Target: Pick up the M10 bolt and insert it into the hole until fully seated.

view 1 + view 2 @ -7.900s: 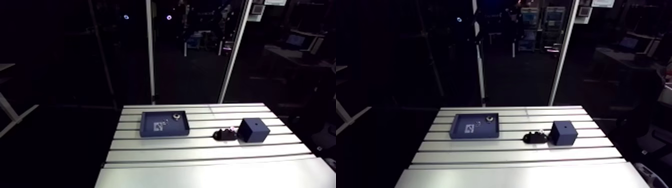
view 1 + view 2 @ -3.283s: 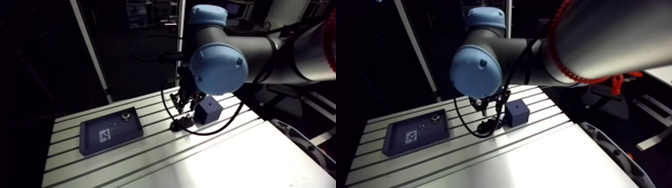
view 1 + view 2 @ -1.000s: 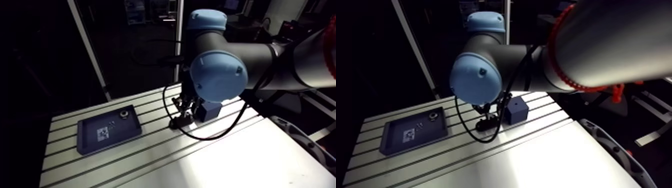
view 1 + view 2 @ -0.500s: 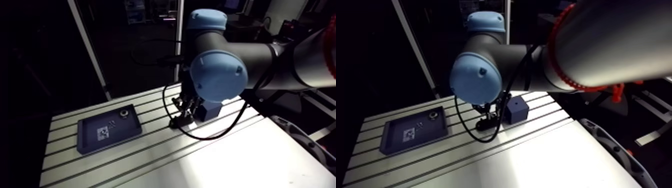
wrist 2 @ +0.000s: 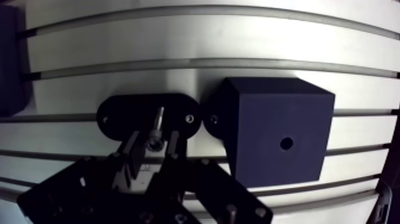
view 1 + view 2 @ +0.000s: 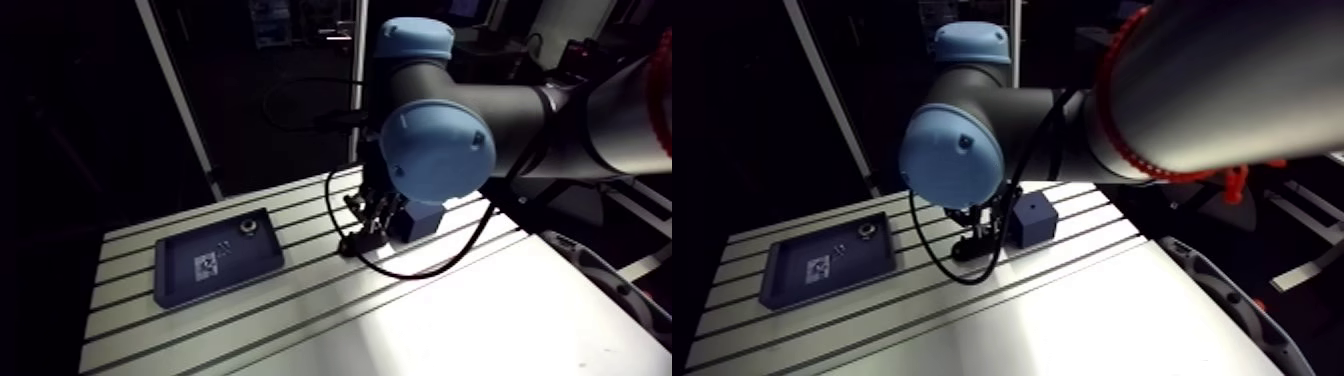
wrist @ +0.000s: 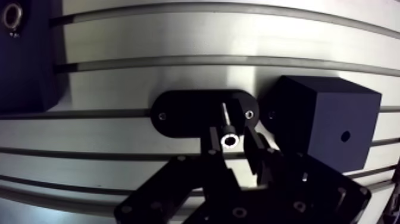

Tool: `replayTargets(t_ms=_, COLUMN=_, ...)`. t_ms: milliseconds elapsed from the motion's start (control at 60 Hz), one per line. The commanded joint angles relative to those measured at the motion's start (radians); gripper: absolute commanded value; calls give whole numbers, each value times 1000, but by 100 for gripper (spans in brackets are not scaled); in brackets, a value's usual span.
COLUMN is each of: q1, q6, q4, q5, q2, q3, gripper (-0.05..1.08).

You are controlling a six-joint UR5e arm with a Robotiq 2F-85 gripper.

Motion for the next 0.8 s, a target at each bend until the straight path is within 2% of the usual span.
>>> replayTargets(t_ms=17, q1=0, q6=0, q4=0, q5=1, q2=0, q3=-1, gripper=65)
replayTargets(t_ms=800, q1=0, q6=2, q4=0, q5=2, q2=3, q3=-1, gripper=72)
